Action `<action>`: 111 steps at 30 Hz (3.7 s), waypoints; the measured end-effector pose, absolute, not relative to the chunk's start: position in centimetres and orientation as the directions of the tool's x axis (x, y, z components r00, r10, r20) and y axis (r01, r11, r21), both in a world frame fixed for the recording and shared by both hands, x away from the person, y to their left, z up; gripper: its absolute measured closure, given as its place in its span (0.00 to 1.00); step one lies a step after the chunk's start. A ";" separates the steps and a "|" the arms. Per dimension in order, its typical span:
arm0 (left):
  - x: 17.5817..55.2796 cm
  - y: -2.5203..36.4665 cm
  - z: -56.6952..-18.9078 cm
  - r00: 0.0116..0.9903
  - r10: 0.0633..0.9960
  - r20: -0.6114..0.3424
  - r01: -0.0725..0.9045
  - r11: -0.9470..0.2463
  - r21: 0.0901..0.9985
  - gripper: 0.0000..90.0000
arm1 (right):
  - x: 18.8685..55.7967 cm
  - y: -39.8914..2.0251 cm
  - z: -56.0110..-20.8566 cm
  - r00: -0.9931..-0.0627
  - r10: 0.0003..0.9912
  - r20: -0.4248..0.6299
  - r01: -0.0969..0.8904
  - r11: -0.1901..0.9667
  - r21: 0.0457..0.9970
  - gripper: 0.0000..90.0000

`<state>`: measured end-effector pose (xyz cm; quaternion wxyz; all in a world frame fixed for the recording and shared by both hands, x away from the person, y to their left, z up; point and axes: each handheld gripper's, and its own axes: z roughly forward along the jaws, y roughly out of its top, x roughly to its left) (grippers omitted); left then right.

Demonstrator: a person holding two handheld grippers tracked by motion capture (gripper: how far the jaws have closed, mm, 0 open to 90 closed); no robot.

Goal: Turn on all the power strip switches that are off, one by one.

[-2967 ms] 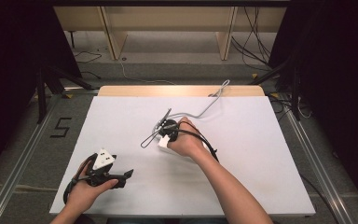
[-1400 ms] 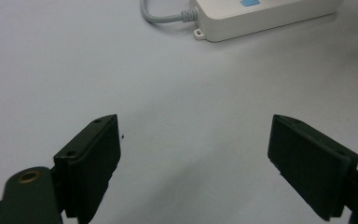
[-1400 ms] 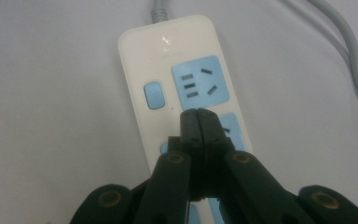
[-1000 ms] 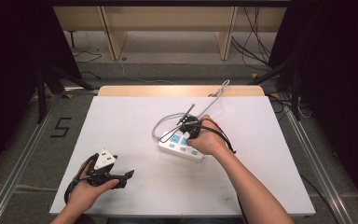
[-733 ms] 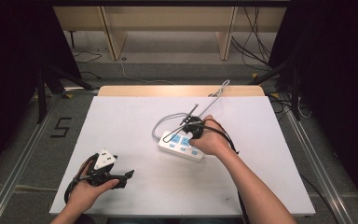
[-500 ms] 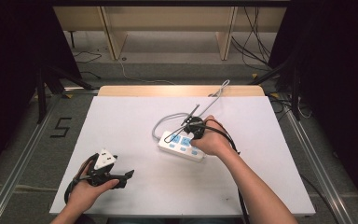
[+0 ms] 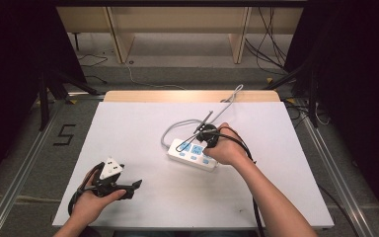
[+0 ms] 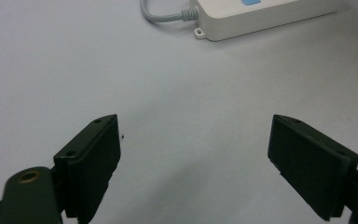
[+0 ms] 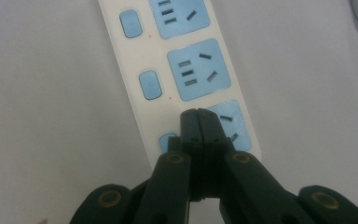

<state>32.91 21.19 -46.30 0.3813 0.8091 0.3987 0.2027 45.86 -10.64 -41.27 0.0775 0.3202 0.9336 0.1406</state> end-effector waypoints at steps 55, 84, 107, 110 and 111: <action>32.9 21.2 -46.3 0.601 0.799 0.026 0.489 -0.394 0.778 0.19 | 45.7 -10.2 -42.1 -0.811 0.585 -0.036 0.560 0.791 0.247 1.00; 32.9 21.2 -46.3 0.605 0.796 0.029 0.487 -0.398 0.777 0.19 | 45.8 -9.8 -42.5 -0.820 0.571 -0.037 0.548 0.803 0.235 1.00; 32.8 21.1 -46.3 0.603 0.798 0.028 0.486 -0.395 0.780 0.19 | 45.6 -9.5 -42.8 -0.818 0.571 -0.060 0.547 0.807 0.220 1.00; 32.8 21.1 -46.3 0.605 0.796 0.032 0.485 -0.400 0.778 0.19 | 45.5 -9.4 -42.8 -0.822 0.565 -0.074 0.540 0.813 0.217 1.00; 32.8 21.1 -46.3 0.605 0.796 0.030 0.486 -0.399 0.778 0.19 | 45.5 -9.3 -42.8 -0.821 0.566 -0.075 0.542 0.813 0.213 1.00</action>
